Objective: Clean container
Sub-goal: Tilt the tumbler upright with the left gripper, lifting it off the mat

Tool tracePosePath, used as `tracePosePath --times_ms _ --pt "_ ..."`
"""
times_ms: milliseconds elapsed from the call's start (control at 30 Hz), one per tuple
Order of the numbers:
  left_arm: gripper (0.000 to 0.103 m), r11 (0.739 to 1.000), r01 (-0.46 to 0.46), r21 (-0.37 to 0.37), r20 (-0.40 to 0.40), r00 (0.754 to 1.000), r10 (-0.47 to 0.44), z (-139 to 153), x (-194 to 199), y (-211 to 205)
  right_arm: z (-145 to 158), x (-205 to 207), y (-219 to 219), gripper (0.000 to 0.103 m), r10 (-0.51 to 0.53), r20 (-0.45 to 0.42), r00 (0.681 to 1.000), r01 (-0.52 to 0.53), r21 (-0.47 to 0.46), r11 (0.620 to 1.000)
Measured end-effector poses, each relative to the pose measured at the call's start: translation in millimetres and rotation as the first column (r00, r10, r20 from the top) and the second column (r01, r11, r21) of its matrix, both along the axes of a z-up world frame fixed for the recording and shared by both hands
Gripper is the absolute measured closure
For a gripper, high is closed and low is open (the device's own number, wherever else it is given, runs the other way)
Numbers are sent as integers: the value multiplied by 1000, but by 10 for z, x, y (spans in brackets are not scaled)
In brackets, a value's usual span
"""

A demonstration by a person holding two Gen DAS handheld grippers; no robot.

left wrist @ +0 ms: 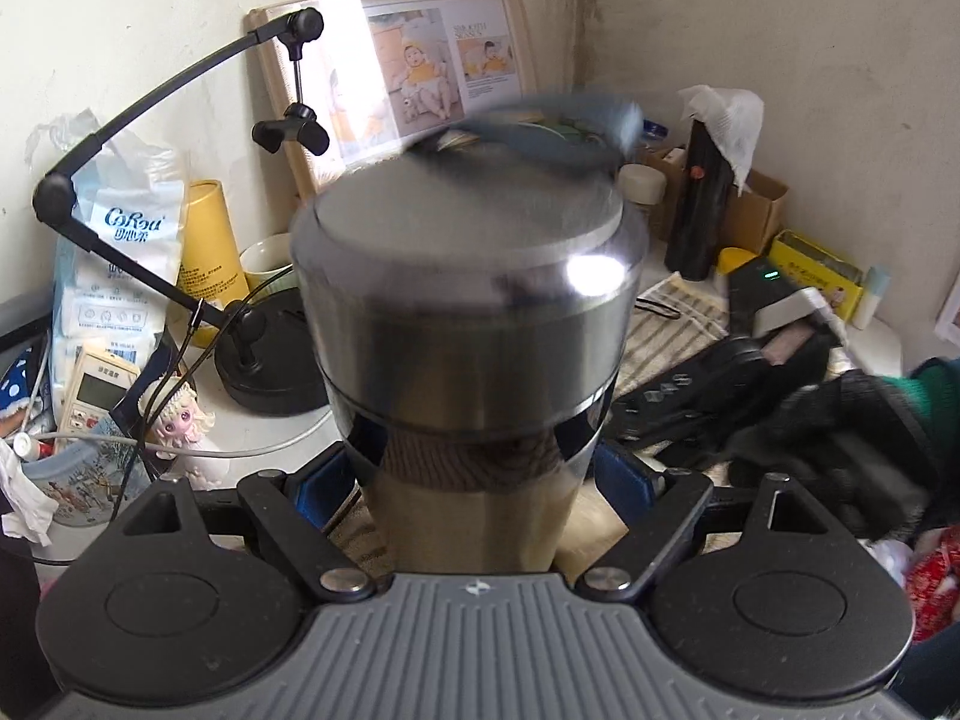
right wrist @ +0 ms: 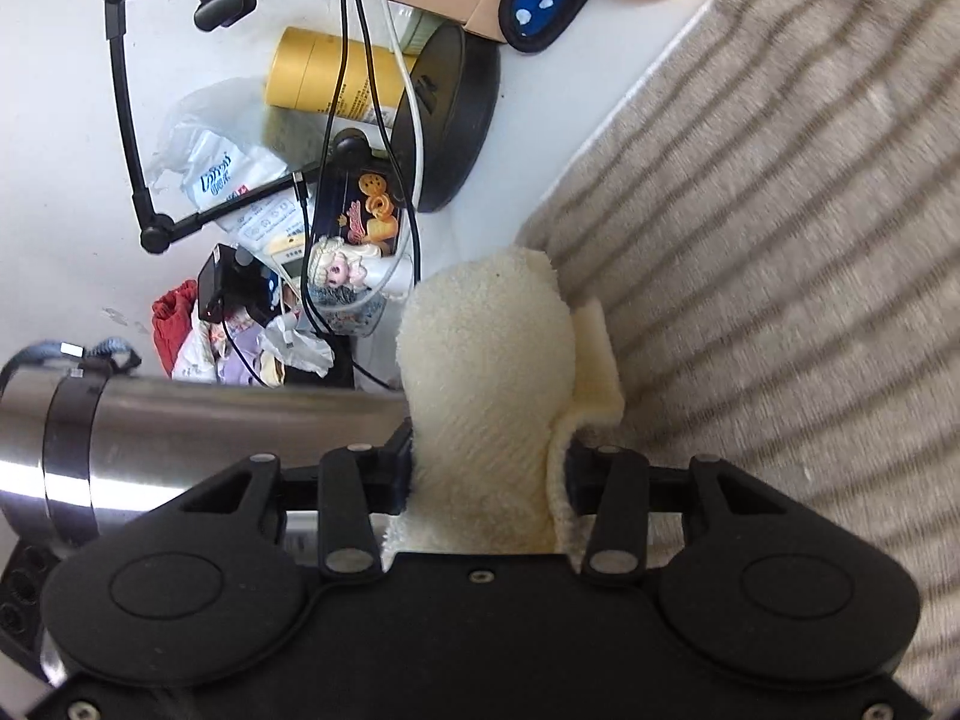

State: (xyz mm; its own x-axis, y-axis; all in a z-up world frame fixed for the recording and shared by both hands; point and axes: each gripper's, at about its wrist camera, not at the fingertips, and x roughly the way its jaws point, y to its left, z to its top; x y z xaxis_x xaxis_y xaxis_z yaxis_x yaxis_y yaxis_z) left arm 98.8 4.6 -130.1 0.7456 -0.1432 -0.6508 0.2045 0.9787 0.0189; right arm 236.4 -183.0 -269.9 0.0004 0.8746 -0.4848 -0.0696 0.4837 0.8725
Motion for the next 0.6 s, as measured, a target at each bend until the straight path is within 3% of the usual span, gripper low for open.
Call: tracePosePath --times_ms 267,600 --pt "17 996 -86 -29 27 996 87 -166 18 -38 229 -222 -169 60 45 38 998 -43 -44 998" --pt "21 994 -94 -47 13 995 95 -140 17 -13 428 -318 -265 60 31 95 995 -27 -42 999"
